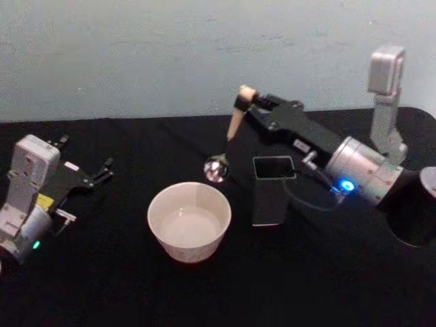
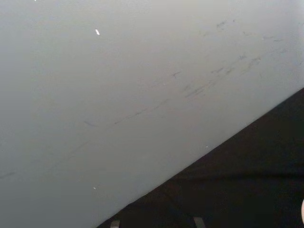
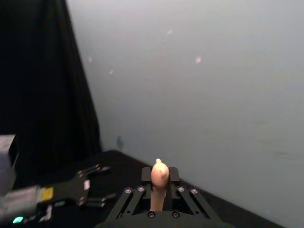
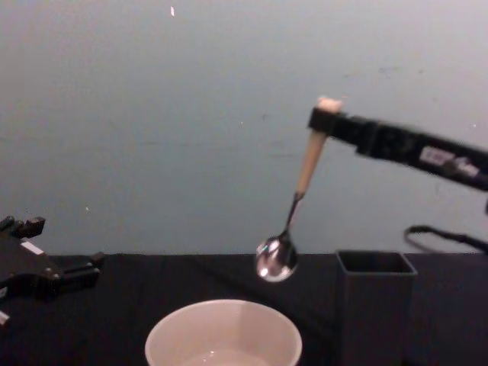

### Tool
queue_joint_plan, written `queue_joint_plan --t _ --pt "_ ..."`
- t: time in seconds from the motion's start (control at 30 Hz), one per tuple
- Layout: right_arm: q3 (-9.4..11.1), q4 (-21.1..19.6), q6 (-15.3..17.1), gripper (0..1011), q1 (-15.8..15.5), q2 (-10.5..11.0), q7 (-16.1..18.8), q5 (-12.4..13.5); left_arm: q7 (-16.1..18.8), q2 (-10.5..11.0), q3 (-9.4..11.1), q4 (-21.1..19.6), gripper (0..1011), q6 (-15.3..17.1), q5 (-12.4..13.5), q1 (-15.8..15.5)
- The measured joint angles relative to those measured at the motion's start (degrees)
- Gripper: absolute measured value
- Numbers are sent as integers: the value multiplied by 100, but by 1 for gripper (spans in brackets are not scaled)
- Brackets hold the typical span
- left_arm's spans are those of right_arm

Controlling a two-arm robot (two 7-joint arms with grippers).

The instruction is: Pick up the stirring spoon with one hand, stir inside the cup, then place it back in its original position.

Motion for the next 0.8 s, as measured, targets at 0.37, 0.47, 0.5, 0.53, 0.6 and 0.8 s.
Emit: queue_joint_plan --t 0.37,0.47,0.5,0.53,0.6,0.8 --pt "-405 312 -98 214 161 -107 266 -396 0 0 0 0 1001 0 0 0" --pt "-463 374 -112 214 174 -146 308 -451 0 0 0 0 1001 0 0 0" --pt "-488 398 -123 214 177 -162 324 -480 0 0 0 0 1001 0 0 0" --pt "-502 409 -128 214 177 -170 335 -492 0 0 0 0 1001 0 0 0" --pt "-540 434 -147 214 177 -187 362 -543 0 0 0 0 1001 0 0 0" --pt "-624 504 -210 214 174 -217 398 -699 0 0 0 0 1001 0 0 0"
